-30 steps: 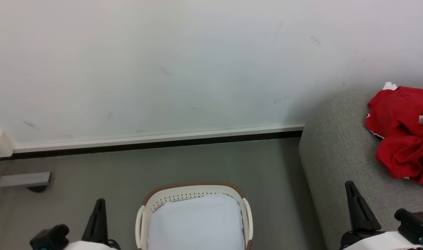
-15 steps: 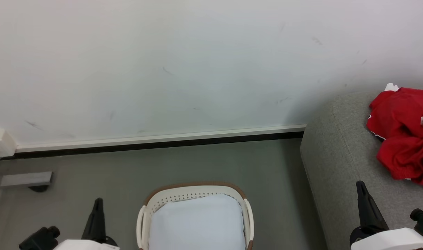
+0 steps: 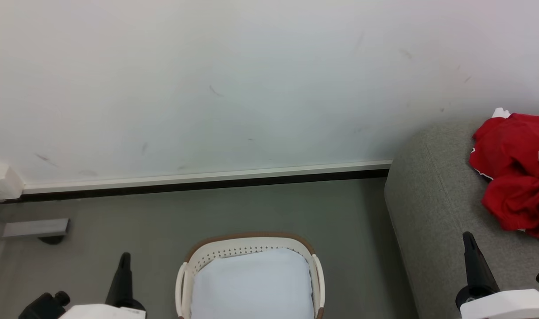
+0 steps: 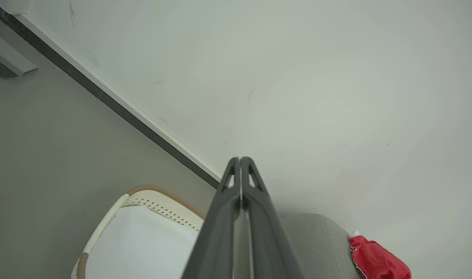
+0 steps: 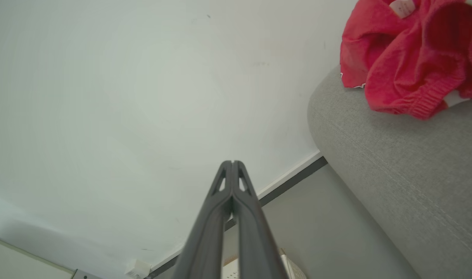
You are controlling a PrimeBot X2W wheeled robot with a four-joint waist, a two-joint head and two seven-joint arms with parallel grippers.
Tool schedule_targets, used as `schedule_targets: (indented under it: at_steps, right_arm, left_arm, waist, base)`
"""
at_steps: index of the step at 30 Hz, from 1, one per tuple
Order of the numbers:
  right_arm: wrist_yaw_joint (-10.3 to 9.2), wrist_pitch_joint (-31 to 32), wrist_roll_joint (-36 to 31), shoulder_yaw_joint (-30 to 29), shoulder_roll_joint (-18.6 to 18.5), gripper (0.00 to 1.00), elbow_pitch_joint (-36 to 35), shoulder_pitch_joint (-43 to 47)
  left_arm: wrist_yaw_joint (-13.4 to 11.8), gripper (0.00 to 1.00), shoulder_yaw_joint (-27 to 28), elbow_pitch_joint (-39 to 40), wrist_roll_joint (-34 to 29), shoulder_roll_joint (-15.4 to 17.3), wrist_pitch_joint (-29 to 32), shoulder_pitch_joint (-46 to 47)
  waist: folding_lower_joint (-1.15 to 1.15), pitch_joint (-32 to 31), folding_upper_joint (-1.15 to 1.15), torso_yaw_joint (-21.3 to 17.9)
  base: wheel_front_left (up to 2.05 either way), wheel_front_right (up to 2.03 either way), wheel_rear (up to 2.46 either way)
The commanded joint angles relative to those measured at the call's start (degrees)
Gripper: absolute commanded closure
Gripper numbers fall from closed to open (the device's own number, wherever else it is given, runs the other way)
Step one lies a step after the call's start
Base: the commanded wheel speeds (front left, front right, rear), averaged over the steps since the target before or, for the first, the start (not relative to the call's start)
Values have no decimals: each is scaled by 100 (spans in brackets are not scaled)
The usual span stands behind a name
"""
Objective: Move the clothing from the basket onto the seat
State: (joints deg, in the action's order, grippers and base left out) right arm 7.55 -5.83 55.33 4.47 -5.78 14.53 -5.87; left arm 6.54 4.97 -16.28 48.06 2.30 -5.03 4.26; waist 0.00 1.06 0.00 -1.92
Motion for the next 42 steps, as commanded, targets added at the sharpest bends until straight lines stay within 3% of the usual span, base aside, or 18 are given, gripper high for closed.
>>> schedule_targets:
  at_steps: [1,42]
  right_arm:
    - [-4,39,182,-69,-24,100,-85,-78]
    - [-8,696,2316,-622,117,100,-83,-57]
  left_arm:
    - [24,100,22,87,194,48,53,128]
    - [71,100,113,174,2704,67,705,185]
  waist:
    - [0,-2,0,3]
    - [0,-45,0,97]
  base:
    - [0,0,0]
    - [0,0,0]
